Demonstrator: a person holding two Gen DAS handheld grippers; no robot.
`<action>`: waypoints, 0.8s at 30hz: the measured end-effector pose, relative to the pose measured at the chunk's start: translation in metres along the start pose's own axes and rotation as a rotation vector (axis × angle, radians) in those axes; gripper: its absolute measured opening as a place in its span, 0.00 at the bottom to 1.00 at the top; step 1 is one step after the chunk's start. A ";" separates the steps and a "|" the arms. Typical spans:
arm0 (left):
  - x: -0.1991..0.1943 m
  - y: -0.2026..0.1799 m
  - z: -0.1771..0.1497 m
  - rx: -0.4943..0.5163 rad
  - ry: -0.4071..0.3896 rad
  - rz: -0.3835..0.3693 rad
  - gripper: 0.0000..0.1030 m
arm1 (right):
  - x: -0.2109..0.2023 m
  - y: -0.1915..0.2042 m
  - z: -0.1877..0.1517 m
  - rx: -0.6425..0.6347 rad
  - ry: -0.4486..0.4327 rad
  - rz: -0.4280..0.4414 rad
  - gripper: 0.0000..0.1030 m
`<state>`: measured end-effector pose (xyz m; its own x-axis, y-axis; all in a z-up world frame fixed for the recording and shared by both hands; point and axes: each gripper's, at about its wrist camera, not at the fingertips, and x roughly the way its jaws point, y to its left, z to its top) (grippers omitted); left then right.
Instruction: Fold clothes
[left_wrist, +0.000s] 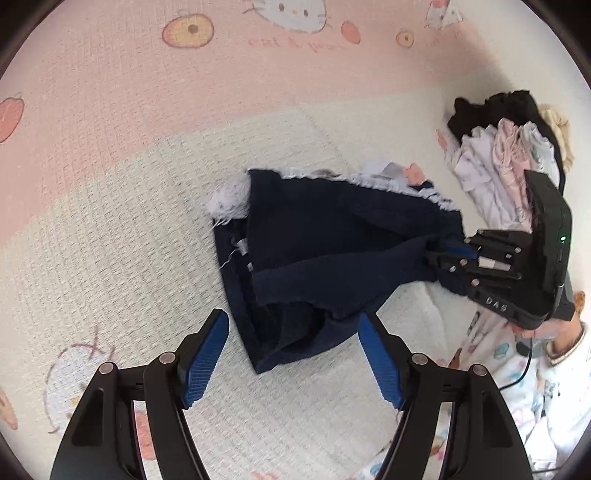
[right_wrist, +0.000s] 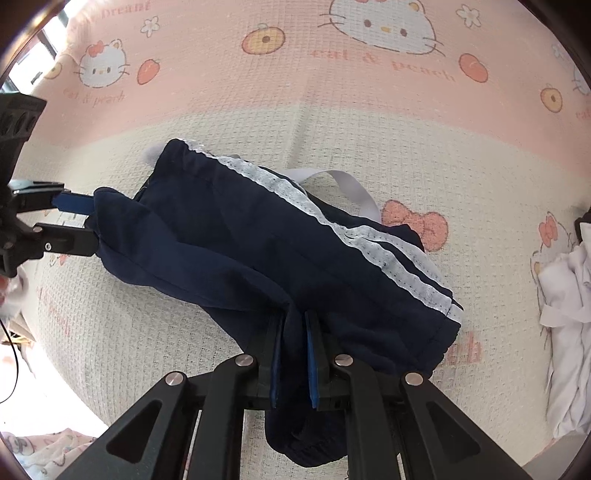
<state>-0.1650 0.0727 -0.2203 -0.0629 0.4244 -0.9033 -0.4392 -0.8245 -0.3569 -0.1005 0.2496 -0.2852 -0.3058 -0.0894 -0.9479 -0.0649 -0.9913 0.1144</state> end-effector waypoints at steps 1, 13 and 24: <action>0.001 -0.003 0.000 0.009 -0.013 -0.002 0.69 | 0.000 0.000 -0.001 0.009 -0.003 -0.002 0.12; 0.019 -0.033 -0.010 0.134 -0.084 0.109 0.20 | -0.009 0.001 -0.008 0.029 -0.033 -0.004 0.12; -0.013 -0.028 0.019 0.074 -0.185 0.080 0.16 | -0.027 -0.004 0.004 0.074 -0.100 0.000 0.12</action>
<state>-0.1691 0.0970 -0.1938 -0.2605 0.4261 -0.8664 -0.4906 -0.8313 -0.2613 -0.0962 0.2565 -0.2587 -0.3984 -0.0760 -0.9141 -0.1335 -0.9811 0.1398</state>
